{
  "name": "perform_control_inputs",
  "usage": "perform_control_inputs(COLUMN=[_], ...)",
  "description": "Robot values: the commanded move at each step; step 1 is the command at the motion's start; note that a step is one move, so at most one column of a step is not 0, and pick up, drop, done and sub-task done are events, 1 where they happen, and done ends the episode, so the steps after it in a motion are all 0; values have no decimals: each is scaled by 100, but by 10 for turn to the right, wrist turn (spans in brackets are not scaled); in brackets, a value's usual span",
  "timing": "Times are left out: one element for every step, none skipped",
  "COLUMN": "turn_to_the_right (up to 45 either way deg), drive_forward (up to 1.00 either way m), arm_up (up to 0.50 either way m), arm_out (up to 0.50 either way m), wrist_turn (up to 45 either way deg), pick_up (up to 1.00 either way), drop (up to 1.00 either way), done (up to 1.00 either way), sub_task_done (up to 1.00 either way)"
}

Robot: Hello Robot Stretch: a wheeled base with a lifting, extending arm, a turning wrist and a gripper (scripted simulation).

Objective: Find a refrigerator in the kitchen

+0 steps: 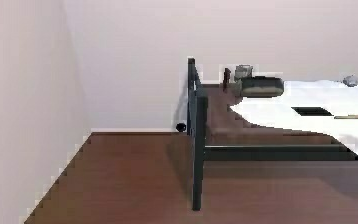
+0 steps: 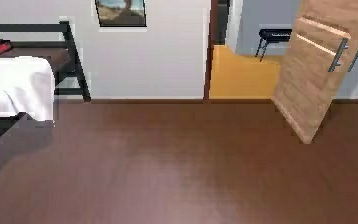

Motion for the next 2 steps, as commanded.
perform_control_inputs(turn_to_the_right=[-450,-300], drive_forward=[0,0], arm_up=[0,0], arm_out=[0,0], wrist_turn=[0,0], pick_up=[0,0], drop=[0,0], done=[0,0], sub_task_done=[0,0])
